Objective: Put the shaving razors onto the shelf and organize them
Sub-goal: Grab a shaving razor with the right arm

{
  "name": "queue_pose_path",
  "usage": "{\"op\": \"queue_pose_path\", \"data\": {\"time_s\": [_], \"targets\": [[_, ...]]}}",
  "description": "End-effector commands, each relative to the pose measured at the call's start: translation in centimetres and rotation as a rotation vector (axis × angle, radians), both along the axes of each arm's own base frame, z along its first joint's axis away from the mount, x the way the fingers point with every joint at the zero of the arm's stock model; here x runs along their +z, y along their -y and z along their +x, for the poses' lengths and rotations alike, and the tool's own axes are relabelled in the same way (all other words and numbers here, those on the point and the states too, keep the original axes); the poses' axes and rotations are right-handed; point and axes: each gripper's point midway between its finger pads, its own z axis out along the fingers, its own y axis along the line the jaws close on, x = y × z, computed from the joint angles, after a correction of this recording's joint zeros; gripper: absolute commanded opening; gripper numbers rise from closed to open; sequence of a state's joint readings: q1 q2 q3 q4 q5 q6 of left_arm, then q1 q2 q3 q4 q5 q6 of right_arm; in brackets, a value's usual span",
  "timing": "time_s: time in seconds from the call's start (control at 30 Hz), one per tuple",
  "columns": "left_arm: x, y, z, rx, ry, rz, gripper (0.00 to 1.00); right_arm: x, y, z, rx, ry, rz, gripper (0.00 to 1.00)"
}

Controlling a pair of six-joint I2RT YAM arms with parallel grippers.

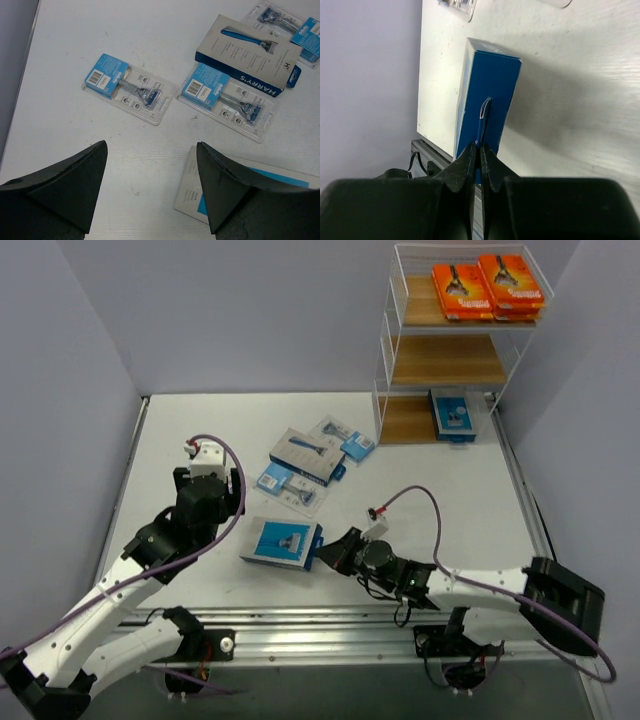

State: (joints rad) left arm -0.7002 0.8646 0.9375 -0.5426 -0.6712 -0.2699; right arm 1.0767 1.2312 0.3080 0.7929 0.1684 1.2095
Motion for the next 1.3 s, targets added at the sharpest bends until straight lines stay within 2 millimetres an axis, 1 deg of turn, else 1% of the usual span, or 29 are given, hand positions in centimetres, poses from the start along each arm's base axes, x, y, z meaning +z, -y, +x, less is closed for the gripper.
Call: {"op": "queue_pose_path", "data": {"time_s": [0.0,0.03,0.07,0.1,0.17,0.2,0.27,0.33,0.37,0.4,0.47,0.6,0.7,0.77,0.83,0.87,1.0,1.1,1.23,1.27], "targets": [[1.0,0.1,0.1,0.002,0.03,-0.036,0.81,0.8,4.0,1.4,-0.097,0.054,-0.107,0.0],[0.9,0.1,0.1,0.0,0.029,-0.036,0.81,0.9,4.7,1.5,-0.109,0.055,-0.119,0.0],[0.9,0.1,0.1,0.002,0.027,-0.034,0.81,0.4,5.7,1.4,-0.127,0.043,-0.155,0.0],[0.8,0.1,0.1,0.0,0.025,-0.034,0.81,1.2,6.4,1.6,-0.149,0.053,-0.135,0.0],[0.8,0.1,0.2,0.0,0.022,-0.032,0.81,0.3,7.8,1.3,-0.167,0.037,-0.167,0.0],[0.8,0.1,0.2,0.0,0.022,-0.032,0.81,0.7,8.3,1.2,-0.176,0.044,-0.154,0.0],[0.8,0.1,0.2,0.0,0.023,-0.035,0.81,-0.4,9.7,1.0,-0.198,0.022,-0.192,0.0],[0.8,0.2,0.2,-0.002,0.024,-0.035,0.81,-0.3,10.5,1.0,-0.22,0.027,-0.19,0.0],[0.7,0.2,0.2,-0.004,0.02,-0.032,0.81,-1.0,11.1,0.9,-0.233,0.012,-0.212,0.0],[0.7,0.2,0.2,-0.004,0.02,-0.032,0.81,-0.5,11.4,1.0,-0.25,0.023,-0.197,0.0],[0.7,0.3,0.2,-0.005,0.017,-0.031,0.81,-0.5,12.3,1.1,-0.281,0.021,-0.197,0.0],[0.6,0.2,0.2,-0.003,0.016,-0.031,0.81,-0.4,14.7,1.9,-0.405,0.024,-0.21,0.0],[0.6,0.3,0.1,-0.006,0.015,-0.032,0.81,0.2,15.9,2.4,-0.481,0.031,-0.178,0.0],[0.6,0.2,0.2,-0.004,0.014,-0.029,0.81,-0.3,17.4,2.5,-0.542,0.026,-0.215,0.0],[0.6,0.2,0.1,-0.006,0.014,-0.031,0.81,-0.3,18.4,2.6,-0.599,0.008,-0.215,0.0],[0.6,0.2,0.1,-0.004,0.014,-0.031,0.81,-0.7,19.4,2.6,-0.635,0.007,-0.246,0.0],[0.5,0.4,0.1,-0.013,0.007,-0.029,0.81,-1.1,21.3,2.6,-0.726,-0.002,-0.274,0.0],[0.5,0.4,0.1,-0.013,0.006,-0.03,0.81,-1.6,22.4,2.5,-0.777,-0.01,-0.271,0.0],[0.3,0.5,0.2,-0.016,0.0,-0.028,0.81,-3.0,23.3,2.2,-0.835,-0.049,-0.242,0.0],[0.3,0.5,0.1,-0.016,-0.001,-0.027,0.81,-3.6,23.4,2.1,-0.85,-0.062,-0.235,0.0]]}}
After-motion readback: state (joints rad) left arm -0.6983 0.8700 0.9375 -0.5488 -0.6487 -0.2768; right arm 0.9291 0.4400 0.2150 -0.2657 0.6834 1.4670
